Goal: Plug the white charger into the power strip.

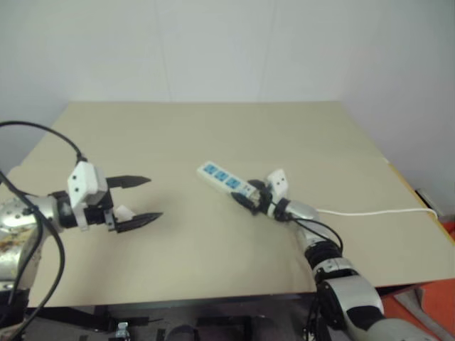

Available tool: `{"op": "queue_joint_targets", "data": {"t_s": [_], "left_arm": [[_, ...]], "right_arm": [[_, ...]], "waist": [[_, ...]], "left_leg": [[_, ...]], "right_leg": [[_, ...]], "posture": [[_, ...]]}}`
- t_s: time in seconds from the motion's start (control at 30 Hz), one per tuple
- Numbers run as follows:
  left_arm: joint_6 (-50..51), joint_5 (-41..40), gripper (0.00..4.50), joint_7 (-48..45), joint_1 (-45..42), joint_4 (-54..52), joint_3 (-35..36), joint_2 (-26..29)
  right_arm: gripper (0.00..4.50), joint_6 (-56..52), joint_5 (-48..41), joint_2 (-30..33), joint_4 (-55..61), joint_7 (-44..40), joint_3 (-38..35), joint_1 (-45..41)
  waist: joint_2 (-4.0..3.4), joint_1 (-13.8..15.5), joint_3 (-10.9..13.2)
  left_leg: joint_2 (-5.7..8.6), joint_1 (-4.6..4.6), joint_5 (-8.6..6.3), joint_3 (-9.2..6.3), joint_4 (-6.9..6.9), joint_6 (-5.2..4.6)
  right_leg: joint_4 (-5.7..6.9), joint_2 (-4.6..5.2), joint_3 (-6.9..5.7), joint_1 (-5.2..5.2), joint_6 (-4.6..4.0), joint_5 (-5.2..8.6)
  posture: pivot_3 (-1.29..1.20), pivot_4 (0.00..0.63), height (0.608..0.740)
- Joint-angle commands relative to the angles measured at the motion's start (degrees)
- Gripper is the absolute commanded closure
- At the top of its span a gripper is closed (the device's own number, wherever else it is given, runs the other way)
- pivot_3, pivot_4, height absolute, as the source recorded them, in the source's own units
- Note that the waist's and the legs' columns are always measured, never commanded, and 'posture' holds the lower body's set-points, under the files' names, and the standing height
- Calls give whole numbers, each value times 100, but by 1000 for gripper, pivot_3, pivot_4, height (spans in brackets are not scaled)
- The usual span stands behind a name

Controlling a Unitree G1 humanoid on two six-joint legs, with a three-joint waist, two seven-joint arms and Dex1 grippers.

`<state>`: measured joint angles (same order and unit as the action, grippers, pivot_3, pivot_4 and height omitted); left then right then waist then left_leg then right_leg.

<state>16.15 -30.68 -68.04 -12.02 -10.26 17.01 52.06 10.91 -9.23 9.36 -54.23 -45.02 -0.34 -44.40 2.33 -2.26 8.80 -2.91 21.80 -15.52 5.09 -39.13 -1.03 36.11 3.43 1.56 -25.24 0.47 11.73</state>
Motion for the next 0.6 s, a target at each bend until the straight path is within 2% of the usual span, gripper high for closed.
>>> {"op": "queue_joint_targets", "data": {"t_s": [0.03,0.43,0.6], "left_arm": [[-137,-60,0,10,8,-56,229,54],[-186,-22,0,24,115,-71,317,100],[-222,-14,0,6,230,-73,402,130]], "right_arm": [[28,244,81,-75,-110,-97,26,-220],[28,41,632,-355,-1086,331,180,-800],[1039,-100,580,-419,-1197,193,72,-818]], "waist": [[0,-20,0],[-2,-88,1],[-1,-155,0]], "left_leg": [[0,0,0,0,0,0],[-2,-2,0,-1,7,1],[-3,-18,2,-2,8,4]], "right_leg": [[0,0,0,0,0,0],[-2,0,2,-2,-1,-1],[5,0,2,8,-5,-3]], "posture": [[0,150,740],[0,150,740],[0,150,740]]}}
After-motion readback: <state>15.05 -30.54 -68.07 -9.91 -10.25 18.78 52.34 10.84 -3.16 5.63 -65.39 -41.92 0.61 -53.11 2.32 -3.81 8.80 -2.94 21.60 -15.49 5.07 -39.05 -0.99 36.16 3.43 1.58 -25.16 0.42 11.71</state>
